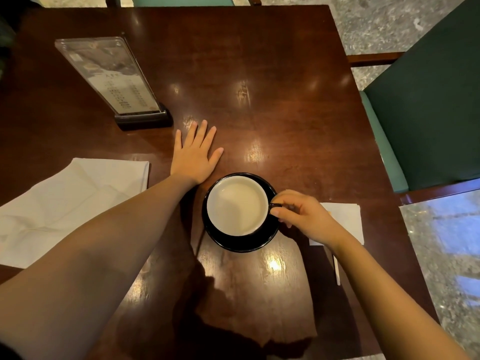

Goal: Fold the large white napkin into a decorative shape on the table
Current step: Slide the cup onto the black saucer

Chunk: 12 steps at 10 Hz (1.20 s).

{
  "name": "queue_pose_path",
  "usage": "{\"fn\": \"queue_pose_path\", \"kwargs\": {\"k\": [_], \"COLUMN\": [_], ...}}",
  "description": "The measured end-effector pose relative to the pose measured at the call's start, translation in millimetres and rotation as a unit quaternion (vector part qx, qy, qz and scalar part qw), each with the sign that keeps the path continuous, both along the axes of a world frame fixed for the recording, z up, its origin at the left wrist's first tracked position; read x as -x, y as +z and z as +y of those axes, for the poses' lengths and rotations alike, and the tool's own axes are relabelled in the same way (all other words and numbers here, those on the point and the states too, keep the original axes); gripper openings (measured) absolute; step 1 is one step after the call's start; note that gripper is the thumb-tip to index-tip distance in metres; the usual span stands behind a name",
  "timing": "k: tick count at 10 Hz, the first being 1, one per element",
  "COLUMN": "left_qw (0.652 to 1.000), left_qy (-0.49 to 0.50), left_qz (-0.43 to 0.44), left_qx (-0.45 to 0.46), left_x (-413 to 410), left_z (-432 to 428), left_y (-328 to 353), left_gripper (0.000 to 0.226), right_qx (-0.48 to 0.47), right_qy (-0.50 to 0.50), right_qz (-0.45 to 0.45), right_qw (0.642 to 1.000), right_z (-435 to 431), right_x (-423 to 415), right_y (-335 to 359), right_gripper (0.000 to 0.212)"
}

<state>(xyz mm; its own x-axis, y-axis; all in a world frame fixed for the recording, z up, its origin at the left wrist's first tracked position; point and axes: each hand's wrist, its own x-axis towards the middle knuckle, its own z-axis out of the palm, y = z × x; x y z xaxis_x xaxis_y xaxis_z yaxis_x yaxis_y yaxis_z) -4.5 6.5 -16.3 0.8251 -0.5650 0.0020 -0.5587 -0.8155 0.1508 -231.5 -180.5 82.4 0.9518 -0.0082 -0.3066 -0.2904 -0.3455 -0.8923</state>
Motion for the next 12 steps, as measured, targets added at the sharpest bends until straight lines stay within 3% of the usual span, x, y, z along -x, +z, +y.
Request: {"fn": "queue_pose_path", "kwargs": {"k": [4,6,12], "left_qw": [1.0,1.0,1.0], "left_qy": [-0.001,-0.002,-0.005], "left_qz": [-0.006,-0.004,-0.011], "left_qx": [0.001,0.001,0.004], "left_x": [-0.3,0.7,2.1], "left_z": [0.7,0.7,1.3], "left_y": [0.8,-0.5,1.7], "left_gripper": [0.064,0.064,0.063], "right_qx": [0.111,0.219,0.194], "right_qy": [0.039,0.107,0.074], "right_qz": [-0.033,-0.066,-0.057], "right_qw": [0.992,0.968,0.977], "right_z": [-8.2,-11.4,-8.6], "right_x": [-12.8,-14.5,-14.5], "right_y": [6.0,8.2,7.5], "right_gripper": [0.024,0.028,0.025]}}
